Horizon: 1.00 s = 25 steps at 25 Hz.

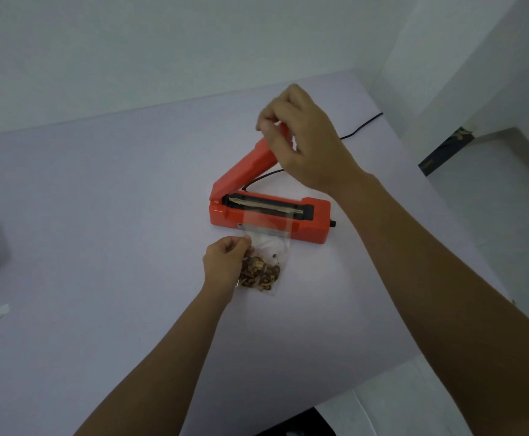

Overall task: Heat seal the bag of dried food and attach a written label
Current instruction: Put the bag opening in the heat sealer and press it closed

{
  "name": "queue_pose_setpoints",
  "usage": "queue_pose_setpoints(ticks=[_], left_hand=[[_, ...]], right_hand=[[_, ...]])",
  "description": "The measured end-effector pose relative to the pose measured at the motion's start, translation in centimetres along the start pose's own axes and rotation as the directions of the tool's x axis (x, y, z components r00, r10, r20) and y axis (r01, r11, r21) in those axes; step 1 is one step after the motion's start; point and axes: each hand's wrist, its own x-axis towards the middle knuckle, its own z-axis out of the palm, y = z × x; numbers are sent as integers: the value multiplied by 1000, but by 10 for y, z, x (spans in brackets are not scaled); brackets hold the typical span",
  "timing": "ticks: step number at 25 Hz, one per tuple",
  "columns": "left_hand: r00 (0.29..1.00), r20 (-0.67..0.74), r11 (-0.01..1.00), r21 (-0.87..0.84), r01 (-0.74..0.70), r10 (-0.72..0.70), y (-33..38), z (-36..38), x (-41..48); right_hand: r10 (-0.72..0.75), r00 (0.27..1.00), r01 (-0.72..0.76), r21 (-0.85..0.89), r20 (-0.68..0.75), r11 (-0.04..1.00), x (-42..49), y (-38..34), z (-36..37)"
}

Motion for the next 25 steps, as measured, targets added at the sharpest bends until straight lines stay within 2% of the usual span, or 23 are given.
queue_pose_setpoints(ticks=[2,6,11,16,25], left_hand=[[1000,1,1000,0,-6,6,0,1,0],[1000,-1,1000,-3,-5,5,1,1,0],[1000,0,1000,4,-14,14,-2,0,2],[1000,5,1000,3,-23,23,-2,-1,2],[1000,25,1000,-22,1,-1,-3,-5,6]], right_hand=[[56,998,-57,32,24,998,-19,8,0],[263,965,-264,73,19,962,-65,30,3],[475,870,-461,-128,131,878,-106,59,17],[515,843,-468,-262,154,844,-115,72,29],[532,824,-467,-298,195,833,-123,82,39]])
